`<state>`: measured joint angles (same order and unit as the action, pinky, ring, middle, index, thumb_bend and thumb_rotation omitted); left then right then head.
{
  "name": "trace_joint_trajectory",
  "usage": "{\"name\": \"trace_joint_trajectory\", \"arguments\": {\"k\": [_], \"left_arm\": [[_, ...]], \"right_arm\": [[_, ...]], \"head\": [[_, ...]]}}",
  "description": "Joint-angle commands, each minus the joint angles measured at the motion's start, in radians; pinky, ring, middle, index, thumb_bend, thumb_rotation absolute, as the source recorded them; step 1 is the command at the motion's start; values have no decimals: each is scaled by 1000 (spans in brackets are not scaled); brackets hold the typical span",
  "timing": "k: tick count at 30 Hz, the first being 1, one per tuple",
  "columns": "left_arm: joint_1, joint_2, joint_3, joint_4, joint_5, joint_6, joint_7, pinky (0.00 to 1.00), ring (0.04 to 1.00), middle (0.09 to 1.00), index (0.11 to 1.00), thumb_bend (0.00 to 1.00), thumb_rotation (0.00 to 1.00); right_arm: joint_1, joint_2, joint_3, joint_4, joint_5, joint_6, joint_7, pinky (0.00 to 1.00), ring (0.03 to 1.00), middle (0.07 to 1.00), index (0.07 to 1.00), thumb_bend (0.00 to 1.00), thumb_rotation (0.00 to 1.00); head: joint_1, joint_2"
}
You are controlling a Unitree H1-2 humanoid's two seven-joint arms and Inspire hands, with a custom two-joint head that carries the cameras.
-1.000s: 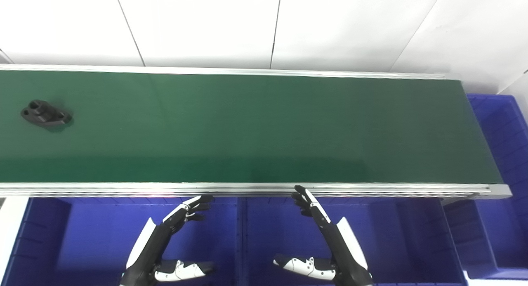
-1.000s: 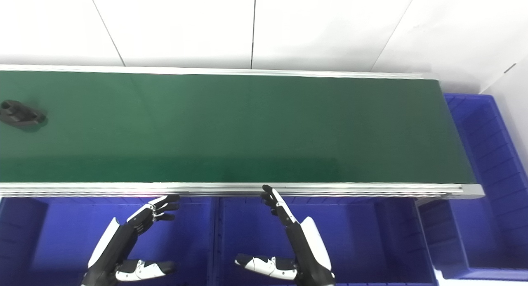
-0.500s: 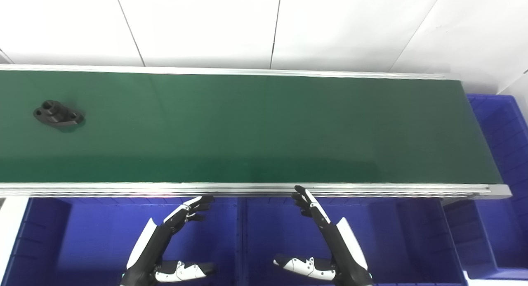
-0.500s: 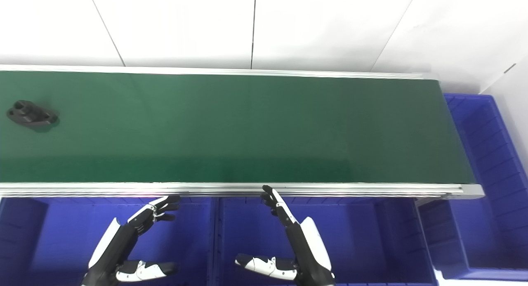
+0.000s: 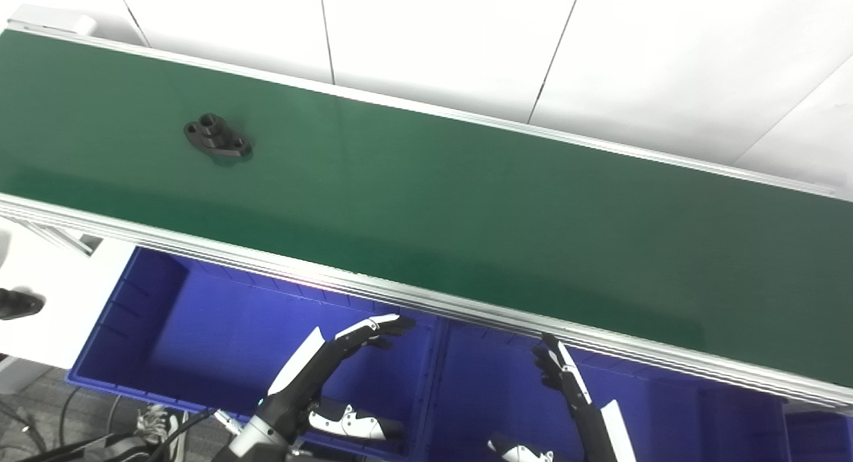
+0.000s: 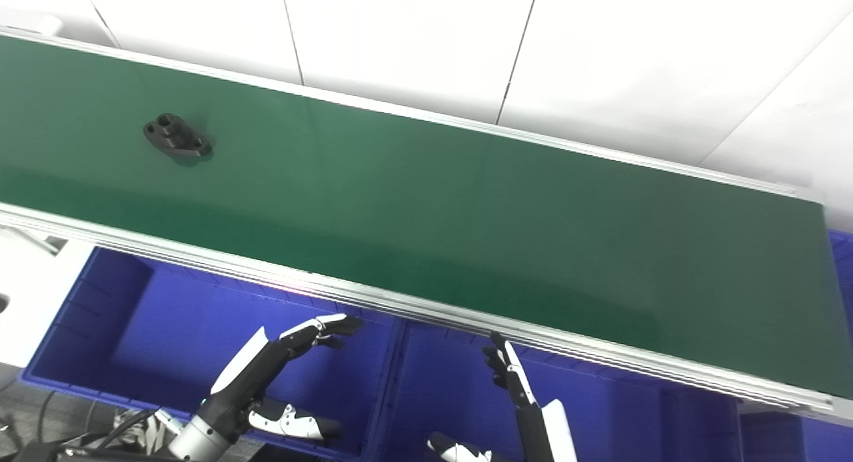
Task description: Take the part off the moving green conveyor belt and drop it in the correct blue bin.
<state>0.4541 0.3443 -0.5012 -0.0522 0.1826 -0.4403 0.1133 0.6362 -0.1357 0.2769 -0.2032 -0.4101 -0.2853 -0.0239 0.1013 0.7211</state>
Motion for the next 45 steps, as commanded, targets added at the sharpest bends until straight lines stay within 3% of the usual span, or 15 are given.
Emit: {"name": "trace_joint_trajectory", "arguments": {"k": [1, 11, 21, 30, 35, 36, 38, 45], "left_arm": [[3, 3, -4, -9, 6, -30, 24, 722, 806, 848, 795, 860, 433], [-22, 10, -26, 31, -2, -30, 39, 710, 799, 845, 789, 874, 426], [-40, 18, -47, 59, 2, -30, 75, 691, 788, 831, 778, 878, 429], [-56, 29, -68, 74, -3, -30, 102, 679, 781, 828, 773, 873, 420], [-67, 35, -82, 79, -10, -30, 120, 681, 782, 826, 769, 870, 410], [-69, 36, -83, 81, -10, -30, 122, 685, 786, 828, 769, 873, 408], [-74, 39, -90, 86, -7, -30, 132, 688, 790, 831, 771, 874, 410], [-89, 44, -108, 89, -5, -30, 159, 690, 789, 835, 771, 876, 399]], "right_arm": [[0, -3, -1, -1, 8, -64, -16, 831, 881, 895, 966, 737, 426], [-17, 4, 0, 43, -3, -98, -40, 822, 868, 878, 950, 744, 389], [-22, 19, 7, 30, -19, -182, -107, 755, 814, 851, 911, 781, 398], [-30, 60, -23, -137, 14, -149, -105, 761, 809, 832, 887, 813, 464], [-87, 65, -54, -224, 53, -141, -91, 758, 790, 791, 873, 824, 415], [-103, 64, -62, -238, 57, -141, -88, 708, 761, 783, 861, 835, 396], [-134, 58, -77, -266, 63, -121, -73, 667, 733, 777, 851, 852, 407], [-221, 26, -119, -320, 104, -24, 1, 703, 761, 799, 857, 872, 426]], "head": [[-1, -1], [-32, -61], [-57, -96], [-86, -97], [-123, -87], [-131, -85], [-142, -82], [-189, -65]]}}
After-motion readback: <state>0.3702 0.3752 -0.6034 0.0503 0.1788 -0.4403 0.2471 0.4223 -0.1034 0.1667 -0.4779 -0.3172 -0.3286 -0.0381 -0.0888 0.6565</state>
